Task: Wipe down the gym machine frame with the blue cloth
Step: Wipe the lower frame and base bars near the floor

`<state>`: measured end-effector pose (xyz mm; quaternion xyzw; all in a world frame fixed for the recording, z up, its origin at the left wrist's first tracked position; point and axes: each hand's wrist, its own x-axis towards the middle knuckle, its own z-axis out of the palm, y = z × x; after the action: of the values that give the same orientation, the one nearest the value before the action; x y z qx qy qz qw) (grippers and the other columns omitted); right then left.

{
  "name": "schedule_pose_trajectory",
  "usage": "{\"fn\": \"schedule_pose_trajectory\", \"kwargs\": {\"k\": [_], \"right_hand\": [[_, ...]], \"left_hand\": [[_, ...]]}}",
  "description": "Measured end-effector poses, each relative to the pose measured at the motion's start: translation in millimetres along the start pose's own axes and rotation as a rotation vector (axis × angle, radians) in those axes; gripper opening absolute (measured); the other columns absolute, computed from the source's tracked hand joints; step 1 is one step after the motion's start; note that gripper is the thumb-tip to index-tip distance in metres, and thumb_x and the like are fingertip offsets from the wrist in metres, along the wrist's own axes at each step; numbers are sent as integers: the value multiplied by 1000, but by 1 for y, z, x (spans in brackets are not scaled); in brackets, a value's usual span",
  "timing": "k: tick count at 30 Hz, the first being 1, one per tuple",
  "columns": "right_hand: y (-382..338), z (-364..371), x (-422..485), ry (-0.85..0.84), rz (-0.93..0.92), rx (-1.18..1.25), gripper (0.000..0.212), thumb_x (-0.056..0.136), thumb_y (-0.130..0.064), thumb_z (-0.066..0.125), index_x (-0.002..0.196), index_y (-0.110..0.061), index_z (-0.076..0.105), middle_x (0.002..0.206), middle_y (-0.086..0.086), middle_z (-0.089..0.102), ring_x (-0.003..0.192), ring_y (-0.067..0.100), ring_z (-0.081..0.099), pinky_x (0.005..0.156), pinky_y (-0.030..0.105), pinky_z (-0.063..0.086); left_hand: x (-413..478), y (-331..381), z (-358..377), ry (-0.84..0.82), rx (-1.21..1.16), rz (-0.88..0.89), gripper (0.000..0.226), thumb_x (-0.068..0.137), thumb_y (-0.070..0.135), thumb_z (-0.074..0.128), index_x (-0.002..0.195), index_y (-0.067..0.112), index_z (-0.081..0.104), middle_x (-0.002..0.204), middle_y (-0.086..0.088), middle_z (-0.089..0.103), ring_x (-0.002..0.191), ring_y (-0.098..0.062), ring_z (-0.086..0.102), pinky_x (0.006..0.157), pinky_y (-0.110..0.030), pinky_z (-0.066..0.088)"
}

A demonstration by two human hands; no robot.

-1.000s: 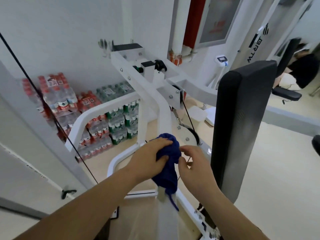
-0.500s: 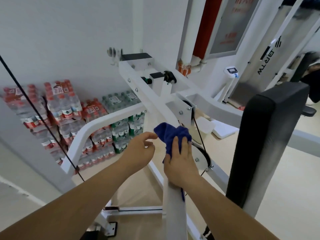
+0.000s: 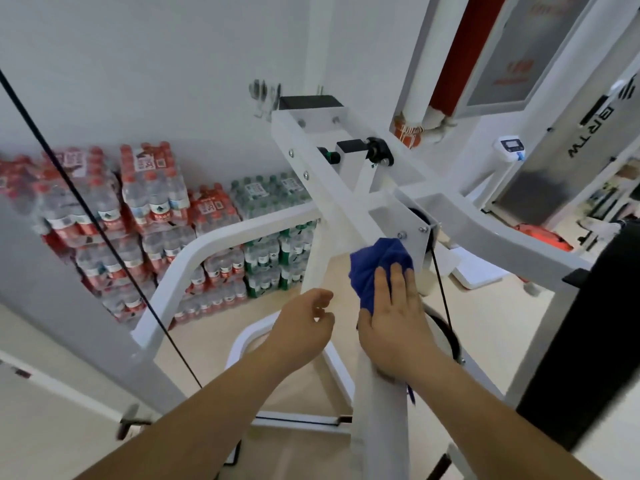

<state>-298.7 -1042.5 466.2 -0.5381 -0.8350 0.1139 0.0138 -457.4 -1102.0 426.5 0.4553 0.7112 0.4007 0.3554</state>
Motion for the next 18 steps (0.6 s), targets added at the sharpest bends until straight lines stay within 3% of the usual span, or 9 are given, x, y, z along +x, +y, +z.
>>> {"fn": "schedule_pose_trajectory", "kwargs": {"k": [5, 11, 14, 18], "right_hand": [[6, 1, 24, -7, 20, -7, 77, 104, -35, 35, 161, -9, -10, 168, 15, -19, 154, 34, -20, 127, 46, -6], [8, -10, 97, -28, 85, 24, 73, 106, -34, 30, 160, -7, -10, 169, 17, -13, 156, 33, -13, 127, 44, -3], [10, 2, 66, 92, -11, 12, 74, 100, -35, 26, 161, -5, -1, 169, 19, -6, 156, 35, -9, 128, 48, 1], [0, 9, -31, 29, -90, 42, 77, 96, -45, 17, 162, -11, -3, 170, 10, -15, 155, 28, -20, 127, 42, -9]], "left_hand": [[2, -7, 1, -4, 2, -39, 41, 94, 14, 57, 133, 24, 61, 123, 7, 64, 112, -7, 61, 100, -28, 50], [-16, -1, -1, -19, -57, -67, 36, 96, 14, 56, 130, 22, 63, 121, 7, 67, 109, -7, 63, 97, -24, 49], [-28, -1, -6, -5, -68, -41, 34, 96, 13, 57, 128, 20, 66, 119, 8, 70, 109, -4, 64, 100, -24, 50], [-42, -7, -7, 16, -55, 1, 30, 96, 11, 60, 119, 28, 68, 111, 17, 71, 104, 7, 65, 94, -13, 49]]}}
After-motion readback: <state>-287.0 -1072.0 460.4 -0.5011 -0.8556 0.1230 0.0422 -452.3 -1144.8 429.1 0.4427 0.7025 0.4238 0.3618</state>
